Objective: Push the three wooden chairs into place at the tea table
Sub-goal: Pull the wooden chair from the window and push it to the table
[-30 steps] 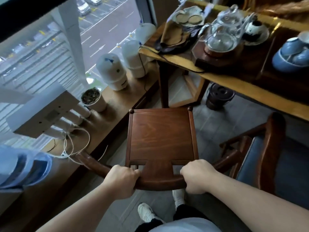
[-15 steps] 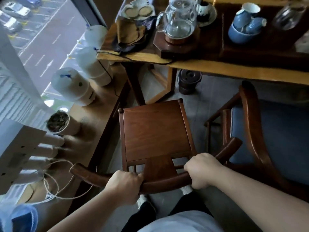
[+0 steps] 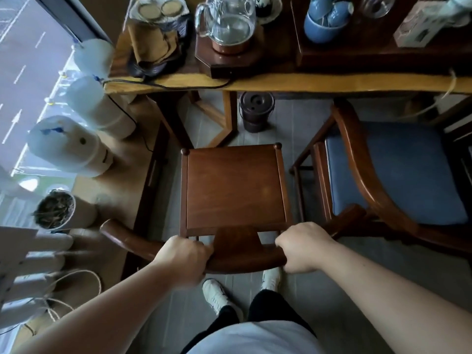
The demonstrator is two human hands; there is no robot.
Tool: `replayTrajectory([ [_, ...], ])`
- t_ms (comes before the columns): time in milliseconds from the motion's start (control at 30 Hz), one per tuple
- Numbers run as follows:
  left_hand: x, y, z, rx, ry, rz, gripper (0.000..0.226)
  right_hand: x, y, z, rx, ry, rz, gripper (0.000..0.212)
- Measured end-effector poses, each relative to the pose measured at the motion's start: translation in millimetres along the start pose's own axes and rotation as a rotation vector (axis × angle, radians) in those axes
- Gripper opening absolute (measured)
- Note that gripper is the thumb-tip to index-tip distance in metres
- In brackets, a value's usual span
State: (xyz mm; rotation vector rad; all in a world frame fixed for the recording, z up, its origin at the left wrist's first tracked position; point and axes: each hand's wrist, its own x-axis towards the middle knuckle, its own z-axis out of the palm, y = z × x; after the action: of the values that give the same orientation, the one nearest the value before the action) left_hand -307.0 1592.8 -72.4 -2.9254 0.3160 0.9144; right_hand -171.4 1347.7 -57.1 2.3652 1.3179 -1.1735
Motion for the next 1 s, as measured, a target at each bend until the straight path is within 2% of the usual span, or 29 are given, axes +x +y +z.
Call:
replayTrajectory([
  [167, 31, 9, -15, -0.011, 0.111, 0.047, 0.020, -9, 29, -1, 0.040, 0.026, 0.063, 0.011],
  [333, 33, -8, -11, -0.039, 0.273, 0.063, 0.023, -18, 45, 11, 0.034, 0.186, 0.099, 0.016],
  [500, 35, -28, -12, -0.002, 0.129, 0.023, 0.012, -11, 39, 10, 0.010, 0.206, 0.127, 0.013],
  [800, 56, -76, -31, 0.013, 0.203, -0.071, 0.016, 19, 26, -12, 0.035, 0.294, 0.151, 0.020],
  [867, 66, -80, -37, 0.023, 0.206, -0.101, 0.015, 23, 33, -20, 0.032, 0.297, 0.167, 0.026],
  [1000, 78, -76, -41, 0.050, 0.200, -0.116, 0.016, 24, 47, -27, 0.014, 0.287, 0.198, 0.024],
])
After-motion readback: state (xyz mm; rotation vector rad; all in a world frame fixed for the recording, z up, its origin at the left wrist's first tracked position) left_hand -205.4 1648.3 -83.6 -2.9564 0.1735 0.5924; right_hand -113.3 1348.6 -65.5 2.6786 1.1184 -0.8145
